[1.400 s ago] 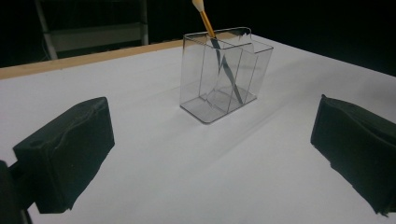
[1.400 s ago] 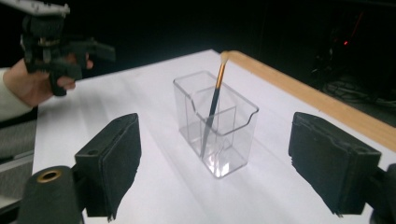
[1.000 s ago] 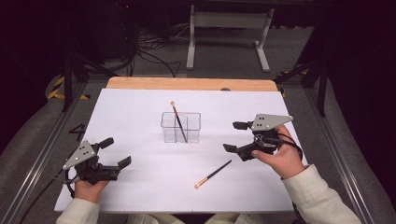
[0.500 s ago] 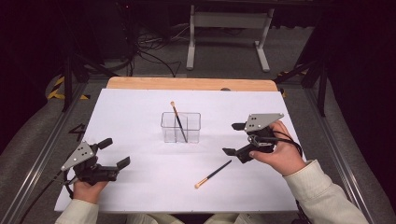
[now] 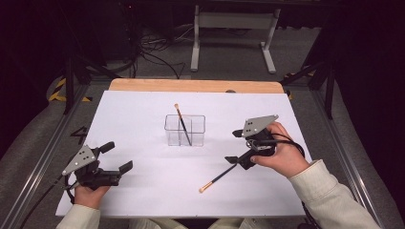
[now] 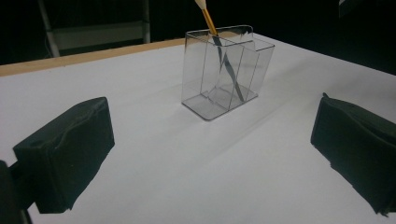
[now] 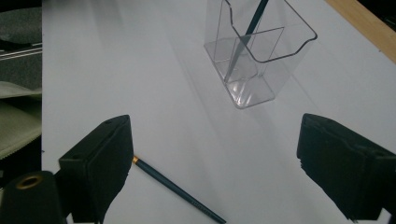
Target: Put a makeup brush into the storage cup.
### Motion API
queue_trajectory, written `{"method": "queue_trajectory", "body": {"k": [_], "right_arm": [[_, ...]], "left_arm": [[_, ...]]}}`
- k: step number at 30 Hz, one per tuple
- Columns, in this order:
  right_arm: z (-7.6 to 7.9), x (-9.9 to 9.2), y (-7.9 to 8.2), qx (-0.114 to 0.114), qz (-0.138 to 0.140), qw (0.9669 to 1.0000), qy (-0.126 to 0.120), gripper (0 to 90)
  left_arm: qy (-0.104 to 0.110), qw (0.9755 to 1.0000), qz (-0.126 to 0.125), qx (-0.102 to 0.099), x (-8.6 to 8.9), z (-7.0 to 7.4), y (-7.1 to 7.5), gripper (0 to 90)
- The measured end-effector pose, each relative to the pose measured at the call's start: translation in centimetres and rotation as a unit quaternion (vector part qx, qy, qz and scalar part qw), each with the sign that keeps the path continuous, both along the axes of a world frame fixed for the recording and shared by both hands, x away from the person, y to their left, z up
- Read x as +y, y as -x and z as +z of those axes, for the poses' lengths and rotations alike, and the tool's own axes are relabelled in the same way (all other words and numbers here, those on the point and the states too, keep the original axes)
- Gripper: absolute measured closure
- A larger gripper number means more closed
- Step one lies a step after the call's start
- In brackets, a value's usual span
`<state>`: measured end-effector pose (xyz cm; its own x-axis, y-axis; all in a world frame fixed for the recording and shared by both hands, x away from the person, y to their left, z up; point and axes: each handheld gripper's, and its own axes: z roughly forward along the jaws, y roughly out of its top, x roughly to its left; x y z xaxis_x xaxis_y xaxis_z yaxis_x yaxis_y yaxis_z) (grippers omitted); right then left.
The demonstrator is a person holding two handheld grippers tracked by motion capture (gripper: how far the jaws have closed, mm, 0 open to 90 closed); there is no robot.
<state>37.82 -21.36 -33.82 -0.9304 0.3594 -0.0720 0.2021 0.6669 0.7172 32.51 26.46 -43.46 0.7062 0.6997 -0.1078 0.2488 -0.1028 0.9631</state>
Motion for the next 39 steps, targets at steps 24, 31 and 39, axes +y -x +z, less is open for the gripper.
{"method": "queue_trajectory", "body": {"k": [24,31,39], "right_arm": [[-1.3,1.4,-0.8,0.04,0.037,0.9945,0.09,10.2],[-1.6,1.8,-0.9,0.048,0.045,0.9917,0.11,10.0],[-2.4,2.3,-1.0,0.068,0.059,0.9878,0.127,10.4]], "left_arm": [[-0.002,1.0,0.002,0.002,0.2,0.0,0.2,0.2],[-0.001,1.0,0.001,0.004,0.1,-0.1,0.2,0.2],[-0.002,1.0,-0.001,0.006,0.1,-0.1,0.2,0.2]]}}
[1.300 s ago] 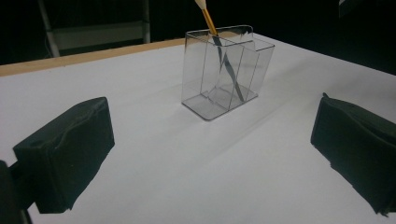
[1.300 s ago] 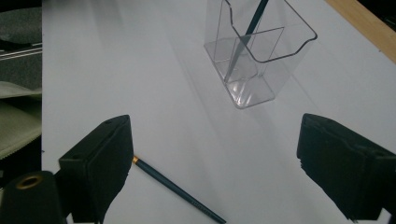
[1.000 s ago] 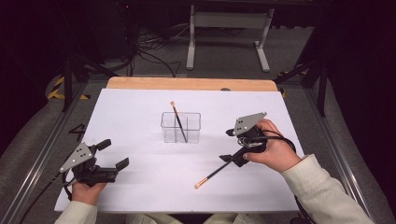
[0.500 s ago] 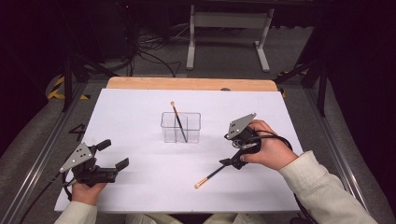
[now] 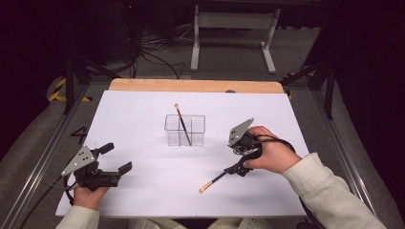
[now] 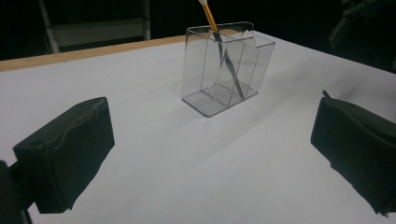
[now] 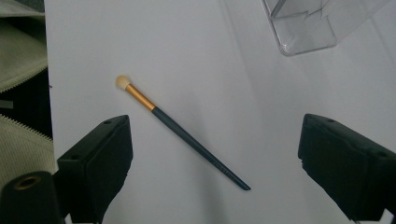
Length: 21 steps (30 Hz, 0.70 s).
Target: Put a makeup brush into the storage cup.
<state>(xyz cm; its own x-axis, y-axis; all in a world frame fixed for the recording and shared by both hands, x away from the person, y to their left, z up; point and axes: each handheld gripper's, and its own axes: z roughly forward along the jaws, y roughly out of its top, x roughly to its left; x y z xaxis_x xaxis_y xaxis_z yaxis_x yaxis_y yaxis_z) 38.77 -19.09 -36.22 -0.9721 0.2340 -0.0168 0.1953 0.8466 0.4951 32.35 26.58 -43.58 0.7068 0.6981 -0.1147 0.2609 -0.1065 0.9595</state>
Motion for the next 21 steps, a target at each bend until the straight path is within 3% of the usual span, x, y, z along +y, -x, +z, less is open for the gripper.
{"method": "queue_trajectory", "body": {"k": [21], "right_arm": [[-1.4,1.0,-0.2,0.023,0.012,0.999,0.038,11.2]], "left_arm": [[0.0,1.0,-0.001,0.001,0.0,0.0,0.0,0.2]]}}
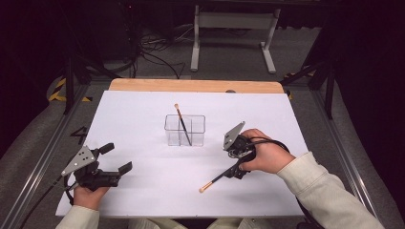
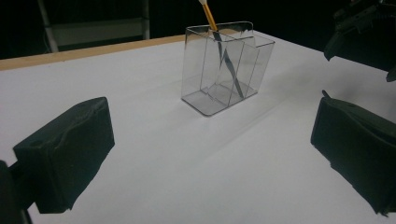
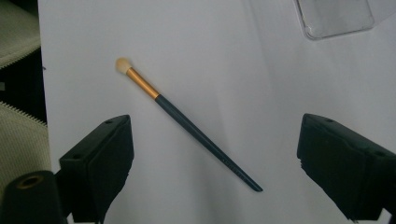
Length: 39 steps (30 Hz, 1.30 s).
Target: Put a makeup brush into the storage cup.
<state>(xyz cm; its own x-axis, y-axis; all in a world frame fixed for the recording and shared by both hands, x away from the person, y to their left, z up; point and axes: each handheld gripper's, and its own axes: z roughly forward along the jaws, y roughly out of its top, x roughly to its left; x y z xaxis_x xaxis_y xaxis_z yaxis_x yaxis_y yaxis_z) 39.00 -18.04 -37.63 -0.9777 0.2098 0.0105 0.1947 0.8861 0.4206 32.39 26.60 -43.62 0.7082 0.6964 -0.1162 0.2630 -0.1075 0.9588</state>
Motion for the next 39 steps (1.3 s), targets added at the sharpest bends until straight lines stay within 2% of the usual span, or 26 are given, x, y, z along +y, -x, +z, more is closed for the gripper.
{"method": "queue_trajectory", "body": {"k": [8,18,34,36,39], "right_arm": [[-0.8,0.1,-0.2,0.006,0.0,1.0,0.004,12.3],[-2.0,0.4,-0.3,0.013,0.001,0.9997,0.02,14.4],[-4.1,1.1,-0.3,0.021,0.023,0.9986,0.042,19.3],[-4.3,1.2,-0.4,0.014,0.032,0.9984,0.044,20.0],[-4.5,1.3,-0.3,0.016,0.036,0.9979,0.051,21.5]], "left_arm": [[-0.001,1.0,0.0,-0.002,0.1,0.0,0.1,0.2],[-0.002,1.0,0.003,-0.002,0.1,0.0,0.1,0.2],[-0.001,1.0,0.002,0.002,0.0,-0.1,0.0,0.2],[-0.002,1.0,0.003,0.002,0.0,-0.1,0.0,0.2],[-0.002,1.0,0.003,0.001,0.0,-0.1,0.0,0.2]]}}
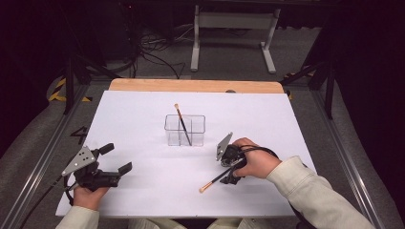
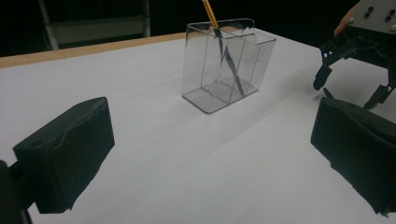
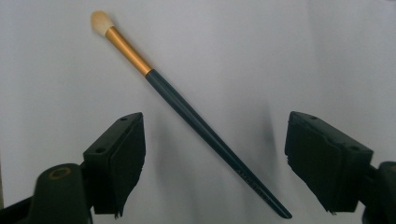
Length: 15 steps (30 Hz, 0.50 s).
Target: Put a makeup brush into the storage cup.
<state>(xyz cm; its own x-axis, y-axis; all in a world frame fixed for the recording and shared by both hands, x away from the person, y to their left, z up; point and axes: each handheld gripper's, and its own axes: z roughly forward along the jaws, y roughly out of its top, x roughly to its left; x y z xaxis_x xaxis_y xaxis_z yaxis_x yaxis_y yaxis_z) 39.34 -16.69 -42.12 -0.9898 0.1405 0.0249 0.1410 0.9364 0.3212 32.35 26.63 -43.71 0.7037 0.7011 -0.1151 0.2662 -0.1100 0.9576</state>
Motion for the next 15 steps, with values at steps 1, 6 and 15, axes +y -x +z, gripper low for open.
{"method": "queue_trajectory", "body": {"k": [1,6,15], "right_arm": [[-0.02,0.05,0.01,-0.002,0.002,1.0,0.003,21.9],[-0.18,0.25,0.12,-0.008,0.011,0.9999,0.01,28.9],[-0.38,0.68,0.36,-0.022,0.042,0.9981,0.039,44.9]], "left_arm": [[0.0,1.0,0.0,0.0,0.0,0.0,0.0,0.2],[0.001,1.0,0.0,0.0,-0.03,-0.02,0.0,0.2],[0.001,1.0,0.0,0.001,0.03,-0.03,-0.02,0.2]]}}
